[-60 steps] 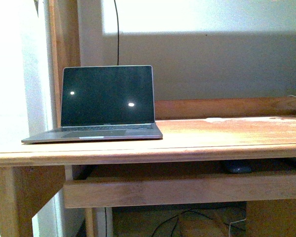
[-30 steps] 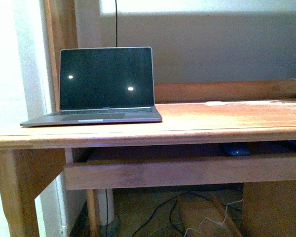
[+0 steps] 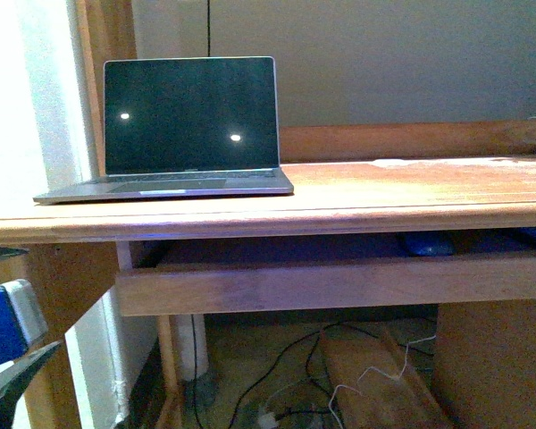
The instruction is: Place mouse
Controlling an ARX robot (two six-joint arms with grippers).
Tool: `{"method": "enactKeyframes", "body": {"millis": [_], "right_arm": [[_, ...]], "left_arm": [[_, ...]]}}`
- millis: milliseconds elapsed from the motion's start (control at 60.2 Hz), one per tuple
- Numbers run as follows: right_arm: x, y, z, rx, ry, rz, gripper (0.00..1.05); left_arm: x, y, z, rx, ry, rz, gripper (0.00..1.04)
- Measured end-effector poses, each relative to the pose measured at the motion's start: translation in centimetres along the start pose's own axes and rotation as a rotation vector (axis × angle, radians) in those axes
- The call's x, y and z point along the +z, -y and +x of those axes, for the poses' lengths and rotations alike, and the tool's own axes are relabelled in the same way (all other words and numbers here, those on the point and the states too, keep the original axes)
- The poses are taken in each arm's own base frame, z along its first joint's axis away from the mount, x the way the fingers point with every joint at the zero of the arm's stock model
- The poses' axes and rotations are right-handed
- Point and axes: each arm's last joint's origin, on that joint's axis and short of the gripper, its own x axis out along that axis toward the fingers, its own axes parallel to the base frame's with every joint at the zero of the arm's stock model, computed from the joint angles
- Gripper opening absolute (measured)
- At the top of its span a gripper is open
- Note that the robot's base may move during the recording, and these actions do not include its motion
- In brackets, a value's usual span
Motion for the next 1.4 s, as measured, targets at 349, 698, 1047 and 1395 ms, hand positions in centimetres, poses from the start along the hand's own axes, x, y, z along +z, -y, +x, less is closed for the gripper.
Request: {"method": "enactKeyframes", "body": {"millis": [349,698,1047,1395], "right_arm": [[0.0,0.0,0.0,0.000,0.000,0.000,0.97],[0.0,0.0,0.0,0.000,0.000,0.000,0.97],[0.0,0.0,0.0,0.000,0.000,0.000,0.97],[0.0,0.0,0.0,0.000,0.000,0.000,0.97]], "left_arm": [[0.1,1.7,4.8,-0.033,0.145,0.063,0.97],[0.4,2.9,7.5,-0.015,0.264,0.081,0.97],[0.3,3.9,9.5,-0.106,0.279,0.034,0.97],[1.0,3.0,7.2,-0.464,0.162,-0.167,0.97]]}}
